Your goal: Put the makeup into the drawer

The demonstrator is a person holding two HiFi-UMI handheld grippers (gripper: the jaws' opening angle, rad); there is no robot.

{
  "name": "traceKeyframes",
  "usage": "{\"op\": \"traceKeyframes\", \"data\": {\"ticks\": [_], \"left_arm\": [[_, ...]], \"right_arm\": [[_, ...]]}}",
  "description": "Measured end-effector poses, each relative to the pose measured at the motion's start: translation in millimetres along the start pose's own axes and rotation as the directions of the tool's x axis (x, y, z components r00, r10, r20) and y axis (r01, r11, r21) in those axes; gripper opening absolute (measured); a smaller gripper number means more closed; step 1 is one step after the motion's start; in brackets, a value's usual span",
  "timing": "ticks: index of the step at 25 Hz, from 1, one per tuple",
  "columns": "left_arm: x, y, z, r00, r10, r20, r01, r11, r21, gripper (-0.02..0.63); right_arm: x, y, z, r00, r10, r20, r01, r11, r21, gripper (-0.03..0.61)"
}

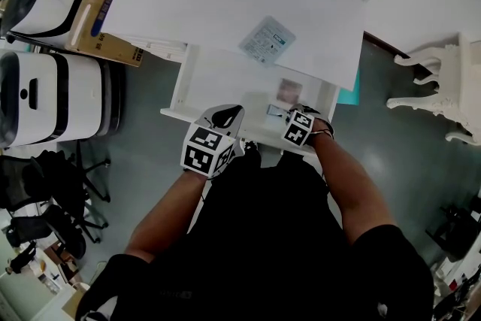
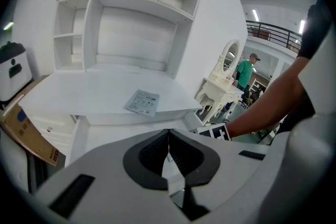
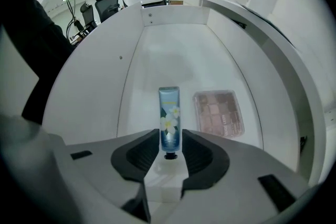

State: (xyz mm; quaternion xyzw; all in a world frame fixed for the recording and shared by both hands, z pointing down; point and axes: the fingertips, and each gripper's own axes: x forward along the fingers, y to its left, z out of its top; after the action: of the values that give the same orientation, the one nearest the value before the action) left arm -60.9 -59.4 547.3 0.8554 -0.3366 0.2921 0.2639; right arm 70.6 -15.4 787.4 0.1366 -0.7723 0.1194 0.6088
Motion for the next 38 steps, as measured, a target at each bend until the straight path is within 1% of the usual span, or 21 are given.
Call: {"op": "traceKeyframes", "data": {"ticks": [4, 7, 9, 11, 14, 16, 18, 19, 20, 22, 24, 26, 28, 31, 33, 35, 38], "left_arm": [[1.5, -2.1, 2.8, 1.000, -0.013, 0.010, 0.013, 1.000, 0.004, 0.011], [4.1, -5.3, 8.3, 0.999, -0.025, 0.021, 0.025, 1.000, 0.018, 0.011], [5.8, -7.9, 12.1, 0.999, -0.034, 0.028, 0.034, 0.999, 0.028, 0.011], [7.5, -9.8, 15.6, 0.998, -0.044, 0.036, 0.043, 0.998, 0.037, 0.011], [9.7, -12.2, 20.0, 0.997, -0.060, 0.044, 0.058, 0.997, 0.048, 0.011], [10.4, -14.1, 22.1, 0.997, -0.068, 0.046, 0.066, 0.996, 0.055, 0.011], [10.7, -15.8, 24.3, 0.996, -0.074, 0.050, 0.071, 0.996, 0.062, 0.011], [10.6, -16.4, 25.9, 0.996, -0.076, 0.053, 0.073, 0.995, 0.066, 0.011], [10.2, -16.8, 27.8, 0.995, -0.079, 0.057, 0.074, 0.995, 0.070, 0.011], [8.7, -16.8, 31.3, 0.994, -0.084, 0.065, 0.079, 0.994, 0.078, 0.011], [7.1, -16.0, 34.3, 0.993, -0.089, 0.073, 0.083, 0.993, 0.085, 0.011], [6.0, -15.4, 36.9, 0.992, -0.095, 0.081, 0.088, 0.992, 0.090, 0.011], [5.1, -15.6, 39.3, 0.991, -0.104, 0.088, 0.095, 0.991, 0.095, 0.011], [4.4, -18.4, 42.0, 0.988, -0.120, 0.093, 0.111, 0.989, 0.099, 0.011], [4.2, -21.6, 42.7, 0.987, -0.130, 0.093, 0.120, 0.987, 0.106, 0.011], [4.4, -24.8, 43.3, 0.987, -0.135, 0.089, 0.124, 0.985, 0.120, 0.011], [3.8, -28.8, 46.7, 0.986, -0.139, 0.090, 0.126, 0.982, 0.141, 0.011]], "right_arm": [[-8.1, -2.0, 0.3, 1.000, -0.011, 0.007, 0.011, 1.000, 0.017, 0.132], [-19.3, -5.1, 2.8, 0.999, -0.026, 0.041, 0.024, 0.998, 0.054, 0.132], [-29.0, -6.3, 4.3, 0.997, -0.033, 0.071, 0.025, 0.993, 0.112, 0.132], [-38.5, -8.0, 6.1, 0.993, -0.045, 0.105, 0.024, 0.982, 0.188, 0.132], [-57.2, -14.6, 13.2, 0.981, -0.086, 0.173, 0.030, 0.952, 0.304, 0.132], [-75.9, -19.1, 19.3, 0.967, -0.123, 0.224, 0.031, 0.927, 0.375, 0.132], [-101.7, -24.6, 27.9, 0.940, -0.175, 0.294, 0.024, 0.890, 0.455, 0.132], [-117.3, -27.7, 33.3, 0.919, -0.205, 0.338, 0.012, 0.869, 0.495, 0.132], [-134.3, -31.3, 39.1, 0.892, -0.237, 0.385, -0.004, 0.847, 0.532, 0.132], [-170.0, -38.6, 50.0, 0.826, -0.302, 0.476, -0.049, 0.802, 0.595, 0.132], [-200.3, -42.3, 55.3, 0.766, -0.350, 0.540, -0.103, 0.762, 0.639, 0.122], [-224.0, -44.5, 57.5, 0.717, -0.389, 0.579, -0.138, 0.734, 0.665, 0.078], [-242.3, -46.0, 58.8, 0.678, -0.421, 0.602, -0.159, 0.717, 0.679, 0.057], [-261.6, -48.4, 58.9, 0.633, -0.457, 0.625, -0.190, 0.691, 0.698, 0.040], [-270.2, -50.2, 58.2, 0.610, -0.476, 0.633, -0.206, 0.677, 0.707, 0.035], [-274.6, -52.4, 57.4, 0.599, -0.490, 0.634, -0.204, 0.672, 0.712, 0.032], [-274.5, -54.2, 57.1, 0.600, -0.494, 0.629, -0.188, 0.677, 0.711, 0.031]]}}
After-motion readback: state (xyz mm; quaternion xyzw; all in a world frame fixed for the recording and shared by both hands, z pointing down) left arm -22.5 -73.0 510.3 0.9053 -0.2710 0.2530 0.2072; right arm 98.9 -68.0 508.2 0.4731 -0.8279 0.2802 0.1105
